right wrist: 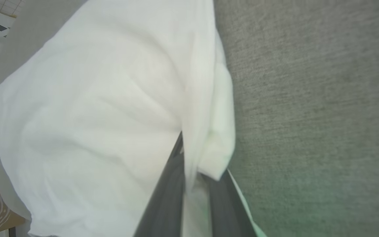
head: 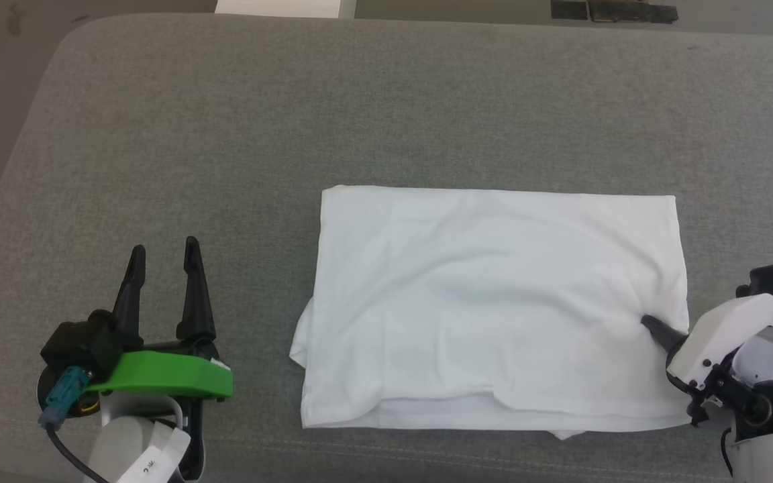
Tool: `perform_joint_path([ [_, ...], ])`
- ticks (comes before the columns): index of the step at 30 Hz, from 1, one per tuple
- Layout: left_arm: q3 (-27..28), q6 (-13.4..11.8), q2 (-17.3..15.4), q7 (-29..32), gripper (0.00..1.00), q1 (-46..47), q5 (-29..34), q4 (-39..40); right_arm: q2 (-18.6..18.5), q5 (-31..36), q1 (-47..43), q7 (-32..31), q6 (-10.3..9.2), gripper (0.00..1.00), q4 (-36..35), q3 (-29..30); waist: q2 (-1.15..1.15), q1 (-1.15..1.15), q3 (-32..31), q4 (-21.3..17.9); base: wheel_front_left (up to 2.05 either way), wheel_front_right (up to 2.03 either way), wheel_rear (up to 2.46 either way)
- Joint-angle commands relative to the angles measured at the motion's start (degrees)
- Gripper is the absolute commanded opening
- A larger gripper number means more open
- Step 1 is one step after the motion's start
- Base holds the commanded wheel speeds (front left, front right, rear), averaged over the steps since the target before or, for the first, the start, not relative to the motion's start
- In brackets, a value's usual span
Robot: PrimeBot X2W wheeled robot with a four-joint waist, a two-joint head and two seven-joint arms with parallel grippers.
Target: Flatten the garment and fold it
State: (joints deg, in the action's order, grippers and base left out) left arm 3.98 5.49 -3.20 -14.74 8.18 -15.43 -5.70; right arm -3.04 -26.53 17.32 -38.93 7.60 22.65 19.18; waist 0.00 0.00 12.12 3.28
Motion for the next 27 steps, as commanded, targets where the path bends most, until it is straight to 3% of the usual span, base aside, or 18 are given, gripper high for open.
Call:
perform_joint_path([
  [1, 0.0, 0.2, 0.3, -0.3, 1.0, 0.2, 0.3, -0.1, 0.2, 1.4, -1.3, 1.0, -0.11, 0.0, -0.3, 1.2, 0.0, 0.0, -0.1, 0.0, 0.0, 0.0, 0.0],
  [9, -0.3, 0.1, 0.3, -0.3, 1.0, -0.4, 0.4, -0.3, 0.2, 12.7, -3.2, 5.6, -0.11, 0.0, -6.0, 11.3, 0.0, 0.0, -0.4, -0.7, 0.0, 0.0, 0.0],
  [14, -0.4, 0.1, 0.3, -0.3, 1.0, -0.4, 0.5, -0.5, 0.2, 16.3, -3.6, 6.4, -0.11, 0.0, -8.5, 13.3, 0.0, 0.0, -0.5, -1.1, 0.0, 0.0, 0.0],
  [20, -0.7, 0.3, 0.3, -0.3, 1.0, -0.3, 0.6, -1.0, 0.2, 18.9, -6.4, 5.2, -0.11, 0.0, -16.0, 7.2, 0.0, 0.0, -0.9, -0.8, 0.0, 0.0, 0.0],
  [27, -0.9, 0.5, 0.3, -0.3, 1.0, -0.3, 0.9, -1.3, 0.2, 20.0, -12.4, -0.3, -0.11, 0.0, -34.5, -9.5, 0.0, 0.0, -1.4, -0.1, 0.0, 0.0, 0.0],
])
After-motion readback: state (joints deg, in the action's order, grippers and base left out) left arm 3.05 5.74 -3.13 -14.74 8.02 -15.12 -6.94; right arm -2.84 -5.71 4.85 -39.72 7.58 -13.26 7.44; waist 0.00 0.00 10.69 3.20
